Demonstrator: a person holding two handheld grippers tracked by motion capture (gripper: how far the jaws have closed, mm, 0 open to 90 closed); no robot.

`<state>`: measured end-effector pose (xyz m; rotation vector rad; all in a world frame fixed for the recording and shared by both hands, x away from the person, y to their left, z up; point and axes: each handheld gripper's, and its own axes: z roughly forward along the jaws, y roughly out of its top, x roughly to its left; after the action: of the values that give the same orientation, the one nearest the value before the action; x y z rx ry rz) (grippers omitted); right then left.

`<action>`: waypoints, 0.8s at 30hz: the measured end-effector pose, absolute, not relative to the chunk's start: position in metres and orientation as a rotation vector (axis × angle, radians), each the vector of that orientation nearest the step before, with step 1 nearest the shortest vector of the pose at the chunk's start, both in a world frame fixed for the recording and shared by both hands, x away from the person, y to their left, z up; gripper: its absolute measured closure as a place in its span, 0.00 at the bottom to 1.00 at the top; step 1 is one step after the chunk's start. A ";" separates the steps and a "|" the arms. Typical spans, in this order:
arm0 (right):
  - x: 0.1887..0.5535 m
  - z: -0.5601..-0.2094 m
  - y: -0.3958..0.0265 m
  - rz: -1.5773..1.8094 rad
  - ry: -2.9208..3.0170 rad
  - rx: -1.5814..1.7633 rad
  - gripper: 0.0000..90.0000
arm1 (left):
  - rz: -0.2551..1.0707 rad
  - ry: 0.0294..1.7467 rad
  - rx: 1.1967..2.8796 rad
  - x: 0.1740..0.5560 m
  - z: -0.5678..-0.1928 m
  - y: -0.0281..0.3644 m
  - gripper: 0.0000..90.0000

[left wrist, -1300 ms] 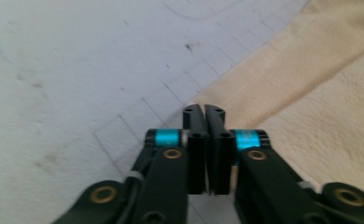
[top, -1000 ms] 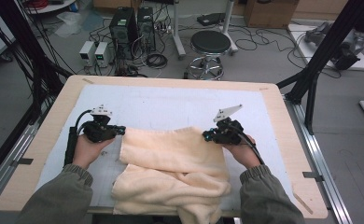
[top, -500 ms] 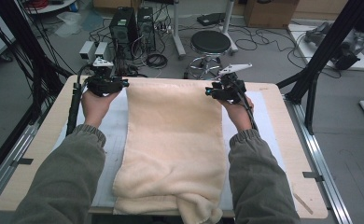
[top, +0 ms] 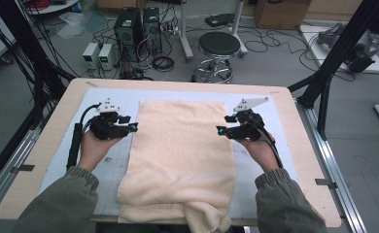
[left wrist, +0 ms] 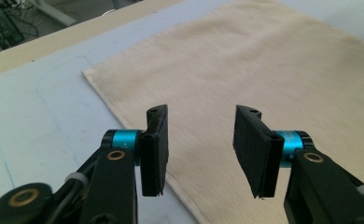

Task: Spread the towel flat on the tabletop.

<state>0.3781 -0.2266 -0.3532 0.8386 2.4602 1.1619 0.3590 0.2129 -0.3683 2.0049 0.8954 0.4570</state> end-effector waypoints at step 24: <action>0.289 -0.436 -0.211 1.069 2.692 0.640 0.65 | 0.188 0.658 2.223 0.281 -0.431 0.192 0.79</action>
<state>0.2887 -0.2107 -0.4355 0.6400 2.6923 1.0687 0.2810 0.1916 -0.4313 2.2226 0.6579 0.1883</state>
